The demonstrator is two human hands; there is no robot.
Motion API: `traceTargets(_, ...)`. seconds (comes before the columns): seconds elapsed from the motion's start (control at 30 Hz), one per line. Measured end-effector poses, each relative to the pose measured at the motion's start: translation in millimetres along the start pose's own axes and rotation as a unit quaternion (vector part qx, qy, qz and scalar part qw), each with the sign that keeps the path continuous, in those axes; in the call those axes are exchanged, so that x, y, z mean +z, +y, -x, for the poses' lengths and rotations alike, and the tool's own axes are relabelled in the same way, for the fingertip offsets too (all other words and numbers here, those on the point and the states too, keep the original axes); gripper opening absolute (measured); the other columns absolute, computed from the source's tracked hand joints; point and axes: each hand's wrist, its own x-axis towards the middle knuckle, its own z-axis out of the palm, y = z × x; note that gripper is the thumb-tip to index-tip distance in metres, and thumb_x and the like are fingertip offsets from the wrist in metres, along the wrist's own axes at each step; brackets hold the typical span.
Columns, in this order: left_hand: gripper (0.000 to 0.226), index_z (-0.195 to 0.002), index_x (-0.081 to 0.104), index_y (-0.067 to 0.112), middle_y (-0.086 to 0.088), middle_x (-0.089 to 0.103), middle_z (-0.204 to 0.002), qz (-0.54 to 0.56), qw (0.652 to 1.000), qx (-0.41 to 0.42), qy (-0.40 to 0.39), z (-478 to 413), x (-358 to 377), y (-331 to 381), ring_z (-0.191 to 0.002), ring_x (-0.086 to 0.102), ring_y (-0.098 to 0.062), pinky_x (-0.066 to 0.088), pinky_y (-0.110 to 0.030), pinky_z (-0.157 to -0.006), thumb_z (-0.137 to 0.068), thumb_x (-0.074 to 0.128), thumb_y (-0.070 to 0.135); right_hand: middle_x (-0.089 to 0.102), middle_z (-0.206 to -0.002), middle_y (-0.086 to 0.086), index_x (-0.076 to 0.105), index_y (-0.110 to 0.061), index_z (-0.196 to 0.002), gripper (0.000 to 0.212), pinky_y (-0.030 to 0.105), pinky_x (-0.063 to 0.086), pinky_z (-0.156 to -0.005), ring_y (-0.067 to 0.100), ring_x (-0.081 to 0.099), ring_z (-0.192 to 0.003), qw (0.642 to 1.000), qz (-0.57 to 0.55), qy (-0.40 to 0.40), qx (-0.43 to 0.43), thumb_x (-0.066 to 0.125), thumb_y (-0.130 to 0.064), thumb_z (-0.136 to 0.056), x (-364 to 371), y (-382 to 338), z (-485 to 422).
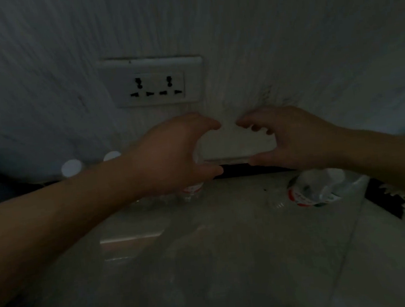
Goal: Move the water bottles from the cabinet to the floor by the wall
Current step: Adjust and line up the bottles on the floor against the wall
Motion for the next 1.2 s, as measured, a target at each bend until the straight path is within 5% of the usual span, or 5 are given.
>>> traceTargets(0.2,0.079,-0.139,0.046,0.027,0.008,0.053,-0.132,0.01,0.999,0.022,-0.035,-27,20,24,-0.116,0.051,-0.008,0.042,-0.027,-0.1,-0.071,0.071,0.061,0.055,-0.132,-0.003,0.045,-0.024,-0.14,0.079,0.028,0.046,-0.091,0.011,0.055,-0.11,0.999,-0.02,0.009,0.03,0.078,-0.046,-0.072,-7,27,37)
traceTargets(0.57,0.076,-0.139,0.047,0.023,0.004,0.051,-0.137,-0.008,0.991,0.107,-0.075,-74,65,84,-0.122,0.049,-0.012,0.035,-0.019,-0.102,-0.074,0.06,0.062,0.047,-0.129,-0.015,0.042,-0.033,-0.14,0.078,-0.011,0.018,-0.079,-0.008,0.038,-0.108,0.993,-0.029,0.007,0.113,0.075,-0.051,-0.072,-17,88,108)
traceTargets(0.83,0.058,-0.129,0.053,0.034,0.009,0.058,-0.116,0.004,0.983,0.14,-0.118,-106,107,109,-0.103,0.056,-0.01,0.049,-0.029,-0.085,-0.077,0.066,0.056,0.05,-0.136,-0.013,0.047,-0.031,-0.137,0.076,0.015,0.034,-0.096,0.004,0.048,-0.119,0.985,-0.05,-0.007,0.165,0.081,-0.041,-0.07,-6,121,139)
traceTargets(1.0,0.063,-0.136,0.049,0.031,0.009,0.055,-0.127,-0.001,0.979,0.137,-0.15,-115,128,117,-0.111,0.054,-0.011,0.041,-0.023,-0.091,-0.08,0.069,0.049,0.056,-0.125,-0.011,0.055,-0.028,-0.131,0.065,0.015,0.038,-0.093,0.004,0.052,-0.111,0.985,-0.071,0.014,0.155,0.081,-0.033,-0.072,3,133,150)
traceTargets(1.2,0.032,-0.109,0.066,0.028,0.006,0.061,-0.107,0.02,0.977,0.145,-0.152,-124,138,121,-0.095,0.059,-0.013,0.048,-0.031,-0.081,-0.08,0.071,0.039,0.062,-0.115,-0.007,0.063,-0.024,-0.122,0.05,0.013,0.037,-0.084,0.005,0.054,-0.1,0.985,-0.062,0.048,0.152,0.081,-0.023,-0.075,11,142,150)
